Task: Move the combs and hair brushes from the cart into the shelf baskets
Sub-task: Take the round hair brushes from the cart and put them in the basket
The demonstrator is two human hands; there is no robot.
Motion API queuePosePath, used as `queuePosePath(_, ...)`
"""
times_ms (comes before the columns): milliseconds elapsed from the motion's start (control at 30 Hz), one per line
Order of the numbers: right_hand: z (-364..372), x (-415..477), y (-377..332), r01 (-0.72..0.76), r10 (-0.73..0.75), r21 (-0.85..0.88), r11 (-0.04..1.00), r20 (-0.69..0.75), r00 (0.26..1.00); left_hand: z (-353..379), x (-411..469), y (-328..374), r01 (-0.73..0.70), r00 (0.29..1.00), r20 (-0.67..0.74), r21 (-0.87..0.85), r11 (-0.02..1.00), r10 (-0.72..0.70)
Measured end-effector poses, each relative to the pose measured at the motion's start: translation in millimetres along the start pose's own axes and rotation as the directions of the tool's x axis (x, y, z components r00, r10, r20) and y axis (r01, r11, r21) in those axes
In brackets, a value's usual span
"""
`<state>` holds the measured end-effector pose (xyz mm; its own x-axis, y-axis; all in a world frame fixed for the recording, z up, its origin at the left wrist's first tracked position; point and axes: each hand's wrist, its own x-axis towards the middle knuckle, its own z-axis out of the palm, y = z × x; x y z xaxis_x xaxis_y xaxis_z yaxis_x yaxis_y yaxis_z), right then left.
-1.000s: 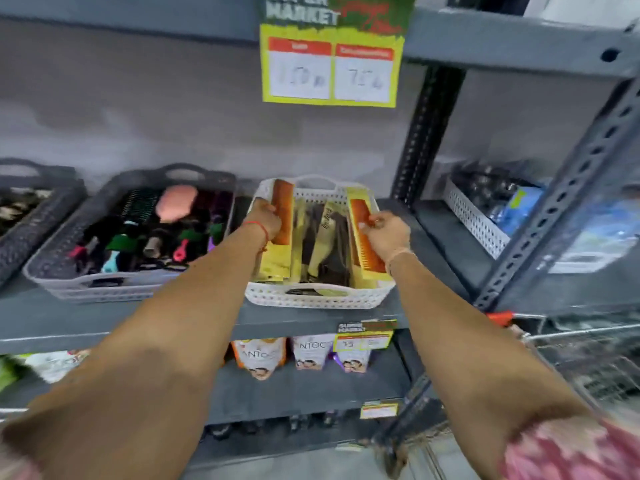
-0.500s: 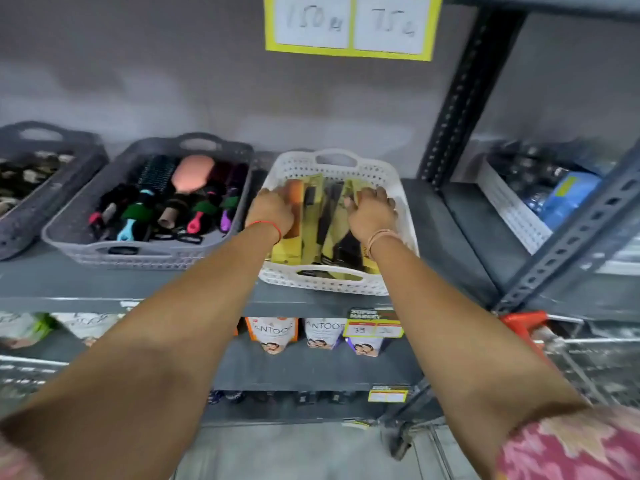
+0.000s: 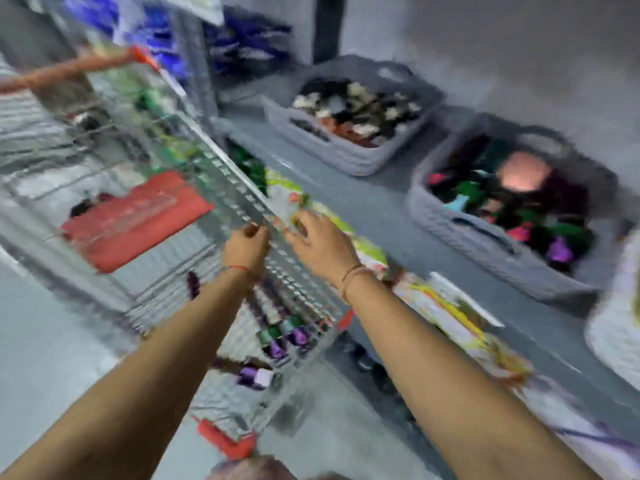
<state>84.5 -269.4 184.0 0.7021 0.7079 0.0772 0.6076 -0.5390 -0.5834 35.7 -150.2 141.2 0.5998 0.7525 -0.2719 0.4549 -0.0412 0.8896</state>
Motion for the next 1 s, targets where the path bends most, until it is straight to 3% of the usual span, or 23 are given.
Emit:
queuePosePath(33,27,8,3,-0.045,0.05,-0.036,0.998,0.155,0.987,-12,18,-24,0.091,0.993,0.063,0.075,0.993,-0.096)
queuePosePath(100,79,22,10,-0.155,0.187,-0.109,0.982,0.43,0.883,-41,48,-75,0.236,0.947,0.167,0.219,0.947,-0.275)
queuePosePath(233,149,31,40,-0.358,0.413,-0.223,0.907,0.641,0.647,-75,80,-150,0.371,0.866,0.137,0.466,0.803,-0.48)
queuePosePath(300,173,33,56,-0.395,0.47,-0.272,0.878,0.65,0.597,-73,90,-174,0.38,0.824,0.159,0.558,0.738,-0.544)
queuePosePath(400,203,44,85,-0.438,0.515,-0.289,0.851,0.617,0.594,-48,107,-199,0.395,0.759,0.255,0.551,0.735,-0.599)
queuePosePath(567,253,48,138,-0.458,0.617,-0.414,0.787,0.497,0.61,18,117,-239,0.365,0.777,0.248,0.57,0.736,-0.578)
queuePosePath(667,276,36,159,-0.37,0.606,-0.501,0.782,0.475,0.638,68,96,-253,0.447,0.728,0.257,0.525,0.724,-0.635)
queuePosePath(767,291,35,162,-0.53,0.648,-0.374,0.761,0.435,0.625,89,88,-258,0.462,0.749,0.171,0.558,0.69,-0.64)
queuePosePath(800,293,37,161,-0.609,0.676,-0.306,0.732,0.439,0.592,88,89,-260,0.488,0.753,0.164,0.511,0.708,-0.637)
queuePosePath(867,291,40,159,-0.744,0.705,-0.134,0.655,0.462,0.538,79,93,-267,0.638,0.719,0.166,0.227,0.736,-0.675)
queuePosePath(933,284,38,157,-0.801,0.705,0.035,0.597,0.453,0.545,62,97,-273,0.755,0.652,0.214,-0.099,0.648,-0.727)
queuePosePath(1000,277,34,154,-0.784,0.683,0.165,0.599,0.405,0.607,44,98,-278,0.785,0.612,0.325,-0.362,0.503,-0.721)
